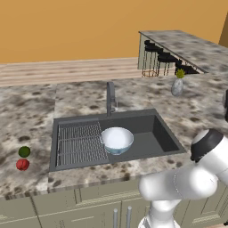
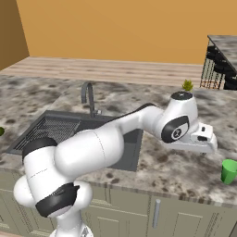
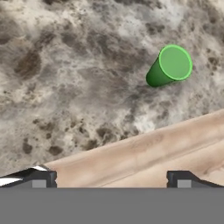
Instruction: Remove the bell pepper and lime from the sink. Then move the bowl and cup from the counter to the sink for washing.
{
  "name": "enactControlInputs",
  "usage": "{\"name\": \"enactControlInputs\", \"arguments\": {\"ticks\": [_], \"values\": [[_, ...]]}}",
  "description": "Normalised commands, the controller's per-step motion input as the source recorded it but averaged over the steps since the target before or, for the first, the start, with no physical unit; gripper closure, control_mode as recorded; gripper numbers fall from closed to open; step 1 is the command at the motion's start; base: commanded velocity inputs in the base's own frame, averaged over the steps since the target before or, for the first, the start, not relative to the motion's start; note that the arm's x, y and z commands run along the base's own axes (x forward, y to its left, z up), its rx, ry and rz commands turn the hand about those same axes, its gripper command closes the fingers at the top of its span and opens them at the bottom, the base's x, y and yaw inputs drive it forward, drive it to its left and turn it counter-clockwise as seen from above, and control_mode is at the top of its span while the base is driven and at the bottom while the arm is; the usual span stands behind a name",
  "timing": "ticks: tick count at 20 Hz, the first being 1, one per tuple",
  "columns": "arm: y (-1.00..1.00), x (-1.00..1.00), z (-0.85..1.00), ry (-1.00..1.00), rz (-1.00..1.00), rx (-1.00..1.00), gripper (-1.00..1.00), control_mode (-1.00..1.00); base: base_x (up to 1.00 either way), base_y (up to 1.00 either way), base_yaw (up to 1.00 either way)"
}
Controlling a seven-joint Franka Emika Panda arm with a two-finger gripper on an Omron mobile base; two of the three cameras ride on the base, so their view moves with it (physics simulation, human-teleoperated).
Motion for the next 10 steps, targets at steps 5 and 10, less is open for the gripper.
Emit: {"name": "enactControlInputs", "arguments": {"ticks": [5,10], "values": [[-0.18,0.0,-0.09,-0.07,0.02,0.03,-1.0,-1.0,0.0,0.0,0.0],[-0.2,0.0,-0.09,-0.08,0.07,0.0,-1.0,-1.0,0.0,0.0,0.0]]}}
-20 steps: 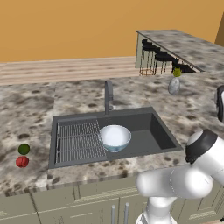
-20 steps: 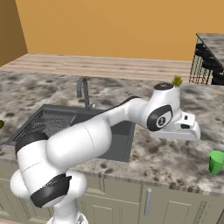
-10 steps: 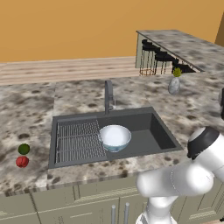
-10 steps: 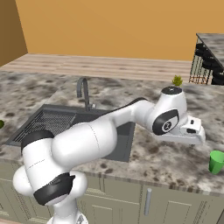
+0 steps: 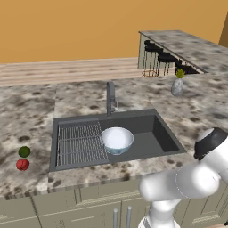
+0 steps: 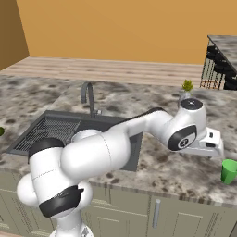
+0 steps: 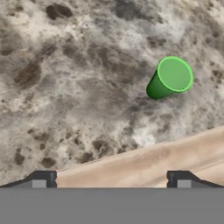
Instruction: Remove the bell pepper and lime from the sink. Then move the bowl and cup from the counter to the sink for washing.
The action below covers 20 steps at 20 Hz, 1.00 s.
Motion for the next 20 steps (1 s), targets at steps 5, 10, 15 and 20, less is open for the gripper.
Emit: {"name": "enactControlInputs", "arguments": {"ticks": [5,10,15,20], "values": [[-0.16,0.04,-0.04,-0.07,0.07,0.0,-1.0,-1.0,0.0,0.0,0.0],[-0.11,0.07,-0.03,0.0,0.06,0.0,-1.0,-1.0,0.0,0.0,0.0],[-0.09,0.13,-0.02,0.0,0.03,0.0,-1.0,-1.0,0.0,0.0,0.0],[-0.1,0.11,-0.06,0.0,0.03,0.0,-1.0,-1.0,0.0,0.0,0.0]]}}
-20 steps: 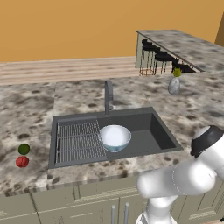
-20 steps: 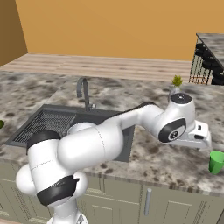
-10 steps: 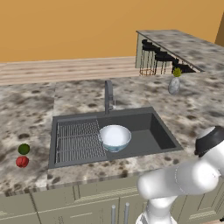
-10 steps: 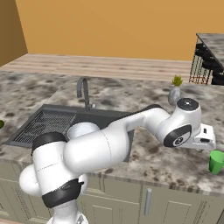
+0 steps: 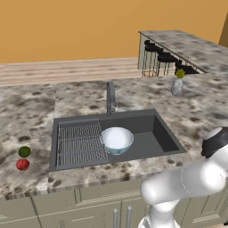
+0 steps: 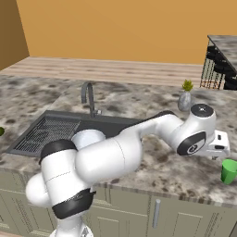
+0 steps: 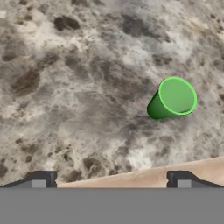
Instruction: Remove the bell pepper and lime from the sink. Then move the bowl and cup from the counter to the sink for washing.
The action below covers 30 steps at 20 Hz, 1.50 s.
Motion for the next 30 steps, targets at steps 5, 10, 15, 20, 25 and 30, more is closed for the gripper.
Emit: {"name": "enactControlInputs", "arguments": {"ticks": [5,10,15,20,25,30], "values": [[-0.13,0.12,-0.12,0.02,0.01,0.0,-1.0,-1.0,0.0,0.0,0.0],[-0.15,0.1,-0.14,0.02,0.0,0.0,-1.0,-1.0,0.0,0.0,0.0],[-0.16,0.14,-0.12,0.04,0.0,0.0,-1.0,-1.0,0.0,0.0,0.0],[-0.17,0.16,-0.1,0.05,0.0,0.0,-1.0,-1.0,0.0,0.0,0.0],[-0.19,0.17,-0.09,0.06,0.01,0.0,-1.0,-1.0,0.0,0.0,0.0],[-0.19,0.09,-0.07,0.06,0.01,0.0,-1.0,-1.0,0.0,0.0,0.0]]}}
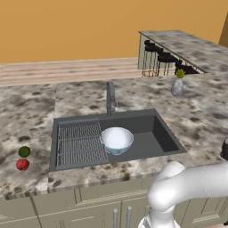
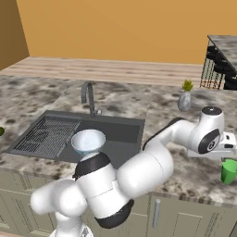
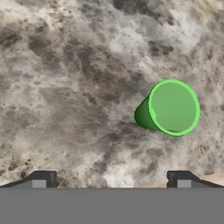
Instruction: Remove the bell pepper and lime from the sink. Then move the bowl and cup from the counter to the sink for washing.
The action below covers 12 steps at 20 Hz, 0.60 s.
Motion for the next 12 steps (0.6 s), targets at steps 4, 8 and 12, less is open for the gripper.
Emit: {"name": "enactControlInputs", "arguments": {"ticks": [4,8,12], "values": [[-0.2,0.01,-0.07,0.05,0.01,0.0,-1.0,-1.0,0.0,0.0,0.0],[-0.16,0.0,-0.08,0.07,0.0,0.01,-1.0,-1.0,0.0,0.0,0.0],[-0.08,0.0,-0.11,0.07,0.0,0.03,-1.0,-1.0,0.0,0.0,0.0]]}}
